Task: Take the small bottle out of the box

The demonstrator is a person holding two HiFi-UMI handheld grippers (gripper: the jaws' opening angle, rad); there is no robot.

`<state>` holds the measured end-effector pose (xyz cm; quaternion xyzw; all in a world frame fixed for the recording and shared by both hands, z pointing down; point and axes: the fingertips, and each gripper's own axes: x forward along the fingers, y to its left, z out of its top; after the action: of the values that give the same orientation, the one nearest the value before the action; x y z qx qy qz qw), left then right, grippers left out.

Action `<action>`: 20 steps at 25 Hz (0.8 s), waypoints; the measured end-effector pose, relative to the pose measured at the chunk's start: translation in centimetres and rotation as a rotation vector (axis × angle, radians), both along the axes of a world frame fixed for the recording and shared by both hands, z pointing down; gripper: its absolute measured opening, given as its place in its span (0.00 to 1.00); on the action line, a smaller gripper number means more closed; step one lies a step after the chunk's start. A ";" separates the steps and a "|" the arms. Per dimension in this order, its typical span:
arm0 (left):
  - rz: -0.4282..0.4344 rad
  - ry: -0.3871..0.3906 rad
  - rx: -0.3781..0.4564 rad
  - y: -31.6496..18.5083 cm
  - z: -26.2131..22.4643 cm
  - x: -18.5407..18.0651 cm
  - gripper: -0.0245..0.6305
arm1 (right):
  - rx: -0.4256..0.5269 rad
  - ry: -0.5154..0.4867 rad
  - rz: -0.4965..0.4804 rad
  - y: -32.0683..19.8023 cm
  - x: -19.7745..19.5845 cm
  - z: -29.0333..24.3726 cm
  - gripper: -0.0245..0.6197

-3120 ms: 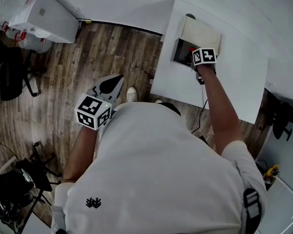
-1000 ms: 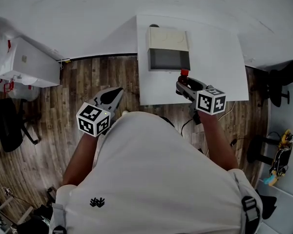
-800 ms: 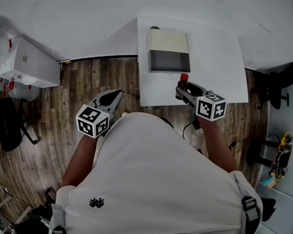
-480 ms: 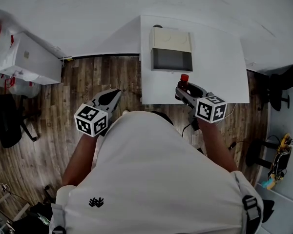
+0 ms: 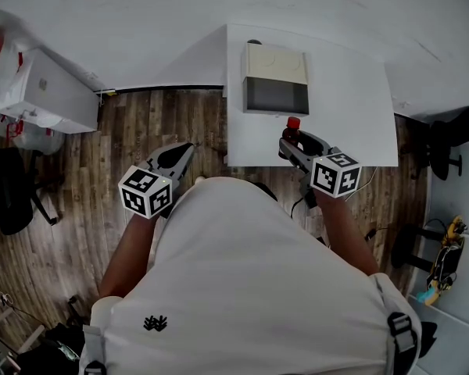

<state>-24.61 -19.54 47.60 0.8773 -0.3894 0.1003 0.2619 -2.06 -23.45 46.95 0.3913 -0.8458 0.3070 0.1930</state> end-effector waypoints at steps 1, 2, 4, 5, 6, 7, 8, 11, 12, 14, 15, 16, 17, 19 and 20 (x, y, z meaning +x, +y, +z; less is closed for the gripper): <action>0.002 0.003 0.001 0.1 0.0 0.2 0.05 | 0.000 -0.002 0.000 0.1 0.0 0.0 0.38; 0.003 0.004 0.001 0.1 -0.1 0.3 0.05 | -0.001 -0.004 0.000 0.1 0.0 0.0 0.38; 0.004 0.000 0.000 0.1 0.0 0.3 0.05 | -0.001 -0.007 0.001 0.1 -0.1 0.0 0.38; 0.003 -0.003 -0.002 0.1 0.2 0.2 0.05 | 0.000 -0.008 0.001 0.1 -0.1 0.0 0.38; 0.003 -0.007 -0.004 0.1 0.3 0.1 0.05 | 0.002 -0.009 0.002 0.0 -0.1 0.0 0.38; 0.005 -0.010 -0.007 0.2 0.5 0.1 0.05 | 0.005 -0.008 0.004 0.0 -0.1 0.1 0.38; 0.008 -0.012 -0.008 0.3 0.6 0.1 0.05 | 0.008 -0.008 0.006 -0.1 -0.1 0.1 0.38; 0.018 -0.018 -0.014 0.7 1.0 0.0 0.05 | 0.013 -0.010 0.023 -0.1 0.2 0.2 0.38; 0.019 -0.018 -0.015 0.7 1.0 -0.1 0.05 | 0.015 -0.010 0.028 -0.2 0.3 0.2 0.38; 0.017 -0.017 -0.015 0.7 1.0 -0.2 0.05 | 0.020 -0.009 0.034 -0.3 0.4 0.1 0.38; 0.017 -0.017 -0.014 0.7 1.0 -0.2 0.05 | 0.022 -0.007 0.035 -0.3 0.4 0.0 0.38; 0.018 -0.017 -0.013 0.6 1.0 -0.2 0.05 | 0.023 -0.005 0.036 -0.3 0.5 0.0 0.38; 0.019 -0.018 -0.013 0.5 1.0 -0.2 0.05 | 0.022 -0.004 0.037 -0.3 0.5 0.0 0.38; 0.021 -0.019 -0.013 0.4 1.0 -0.1 0.05 | 0.018 -0.002 0.038 -0.3 0.6 0.2 0.38; 0.021 -0.019 -0.013 0.4 0.9 -0.1 0.05 | 0.016 -0.001 0.037 -0.3 0.7 0.2 0.38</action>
<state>-24.67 -19.19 48.54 0.8787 -0.3818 0.1139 0.2630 -1.38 -23.75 47.16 0.4084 -0.8409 0.3040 0.1836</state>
